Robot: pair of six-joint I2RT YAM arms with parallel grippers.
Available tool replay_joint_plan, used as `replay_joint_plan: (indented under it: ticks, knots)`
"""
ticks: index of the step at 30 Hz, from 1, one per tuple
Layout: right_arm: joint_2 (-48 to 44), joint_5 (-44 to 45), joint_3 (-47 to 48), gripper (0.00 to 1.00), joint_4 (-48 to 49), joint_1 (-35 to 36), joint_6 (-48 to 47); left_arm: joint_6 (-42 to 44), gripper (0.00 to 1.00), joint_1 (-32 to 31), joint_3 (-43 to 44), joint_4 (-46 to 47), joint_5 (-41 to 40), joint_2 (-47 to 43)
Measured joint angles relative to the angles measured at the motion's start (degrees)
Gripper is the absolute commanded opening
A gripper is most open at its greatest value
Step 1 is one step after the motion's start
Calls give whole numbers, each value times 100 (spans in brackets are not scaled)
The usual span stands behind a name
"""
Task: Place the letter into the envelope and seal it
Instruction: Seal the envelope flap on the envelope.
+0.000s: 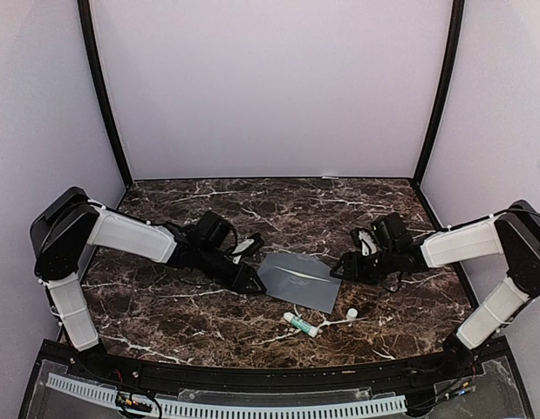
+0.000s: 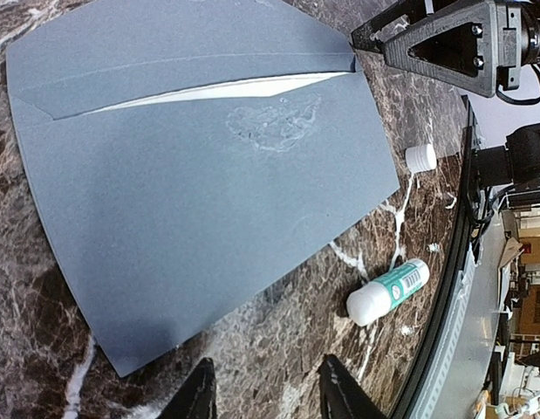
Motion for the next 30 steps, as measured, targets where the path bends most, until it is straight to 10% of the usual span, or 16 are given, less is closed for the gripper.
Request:
replay_joint_plan:
  ticks: [30]
  knots:
    - [140, -1268, -732, 65, 1810, -42, 612, 446, 37, 2, 555, -94, -197, 632]
